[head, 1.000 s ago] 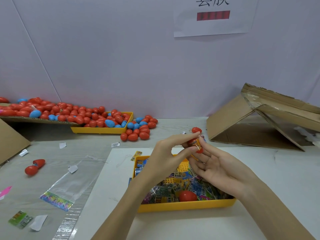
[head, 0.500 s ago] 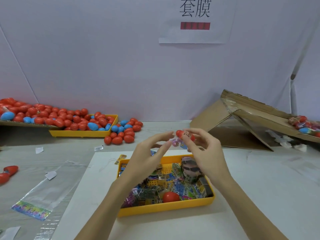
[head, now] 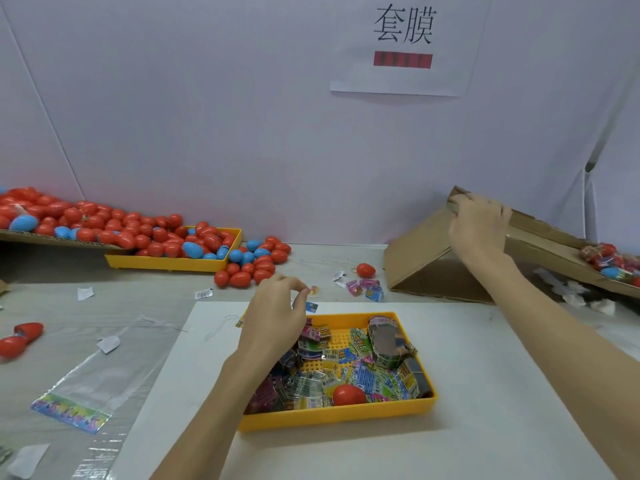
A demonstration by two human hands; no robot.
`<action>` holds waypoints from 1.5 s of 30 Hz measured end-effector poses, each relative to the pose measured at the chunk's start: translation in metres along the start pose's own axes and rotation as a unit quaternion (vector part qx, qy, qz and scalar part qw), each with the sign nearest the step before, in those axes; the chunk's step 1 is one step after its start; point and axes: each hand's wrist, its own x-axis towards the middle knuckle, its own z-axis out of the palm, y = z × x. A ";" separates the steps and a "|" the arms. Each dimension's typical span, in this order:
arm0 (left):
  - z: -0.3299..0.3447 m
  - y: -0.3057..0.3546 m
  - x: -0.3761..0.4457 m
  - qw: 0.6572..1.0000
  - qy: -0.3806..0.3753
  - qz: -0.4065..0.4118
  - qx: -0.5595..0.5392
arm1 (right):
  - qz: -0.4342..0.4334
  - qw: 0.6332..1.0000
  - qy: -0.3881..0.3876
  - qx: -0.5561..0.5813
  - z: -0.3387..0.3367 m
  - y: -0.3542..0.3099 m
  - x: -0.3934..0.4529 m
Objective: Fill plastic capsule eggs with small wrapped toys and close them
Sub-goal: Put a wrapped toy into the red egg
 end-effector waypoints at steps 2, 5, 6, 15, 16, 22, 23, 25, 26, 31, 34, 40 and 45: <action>0.000 0.000 0.001 1.000 -0.003 -0.007 0.004 | -0.057 0.998 0.028 -0.007 0.005 -0.013 -0.007; 0.000 0.000 0.000 1.000 -0.015 -0.011 0.010 | -0.120 0.992 0.006 0.023 0.015 -0.046 -0.019; 0.000 0.000 0.000 1.000 -0.018 -0.011 0.012 | -0.139 0.989 -0.018 0.047 0.021 -0.060 -0.024; 0.004 -0.010 0.001 1.000 -0.015 -0.013 0.023 | -0.289 0.870 -0.345 0.203 0.090 -0.194 -0.053; 0.004 -0.011 0.001 1.000 -0.012 -0.013 0.025 | -0.305 0.856 -0.364 0.205 0.096 -0.205 -0.055; 0.004 -0.015 0.003 1.000 -0.012 -0.014 0.024 | -0.316 0.881 -0.316 0.156 0.124 -0.240 -0.070; 0.004 -0.016 0.004 1.000 -0.011 -0.013 0.022 | -0.307 0.890 -0.296 0.161 0.126 -0.241 -0.072; 0.004 -0.017 0.004 1.000 -0.005 -0.017 0.020 | -0.286 0.903 -0.274 0.167 0.125 -0.240 -0.072; 0.003 -0.018 0.004 1.000 0.000 -0.019 0.020 | -0.276 0.905 -0.274 0.172 0.122 -0.237 -0.070; 0.001 -0.012 0.005 1.000 0.020 -0.011 -0.005 | -0.204 0.893 -0.279 0.289 0.074 -0.197 -0.070; -0.001 -0.003 0.004 0.997 0.041 0.034 -0.064 | -0.113 0.857 -0.295 0.407 0.037 -0.162 -0.091; 0.001 0.015 -0.003 0.976 -0.028 0.171 -0.133 | 0.014 0.745 -0.335 0.576 -0.019 -0.099 -0.143; 0.001 0.022 -0.007 0.957 -0.059 0.240 -0.151 | 0.016 0.748 -0.325 0.578 -0.030 -0.089 -0.162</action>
